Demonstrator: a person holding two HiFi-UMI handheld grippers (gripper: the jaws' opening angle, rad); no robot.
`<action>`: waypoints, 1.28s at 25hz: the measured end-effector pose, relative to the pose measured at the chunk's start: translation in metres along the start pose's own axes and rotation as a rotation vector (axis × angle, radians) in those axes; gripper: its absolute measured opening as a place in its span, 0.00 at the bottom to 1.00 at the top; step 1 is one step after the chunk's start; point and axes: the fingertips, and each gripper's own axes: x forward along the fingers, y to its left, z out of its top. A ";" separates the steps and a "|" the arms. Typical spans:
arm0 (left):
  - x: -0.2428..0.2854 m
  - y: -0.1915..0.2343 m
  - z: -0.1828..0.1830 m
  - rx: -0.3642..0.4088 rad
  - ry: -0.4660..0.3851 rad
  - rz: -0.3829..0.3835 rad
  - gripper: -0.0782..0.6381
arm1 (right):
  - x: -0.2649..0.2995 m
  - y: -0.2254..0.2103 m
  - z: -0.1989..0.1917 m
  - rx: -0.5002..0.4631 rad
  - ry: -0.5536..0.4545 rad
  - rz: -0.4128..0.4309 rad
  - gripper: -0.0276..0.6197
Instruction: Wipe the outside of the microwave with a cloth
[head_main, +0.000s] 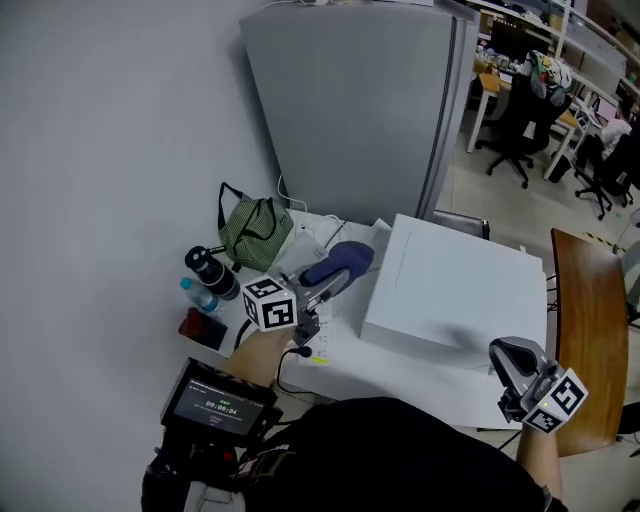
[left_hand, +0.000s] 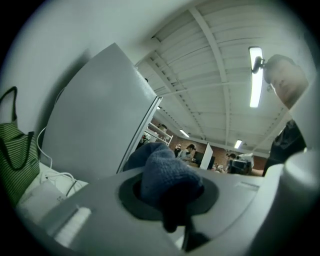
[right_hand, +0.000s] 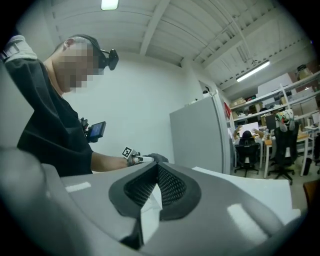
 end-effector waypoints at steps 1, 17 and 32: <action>0.010 0.023 0.003 -0.003 0.008 -0.011 0.19 | 0.009 -0.005 -0.001 0.005 0.023 -0.033 0.05; 0.162 0.127 -0.088 0.170 0.422 -0.297 0.19 | 0.036 -0.025 -0.011 0.106 0.266 -0.399 0.05; 0.154 0.202 -0.279 0.391 1.120 -0.304 0.19 | 0.022 -0.058 -0.037 0.159 0.314 -0.413 0.05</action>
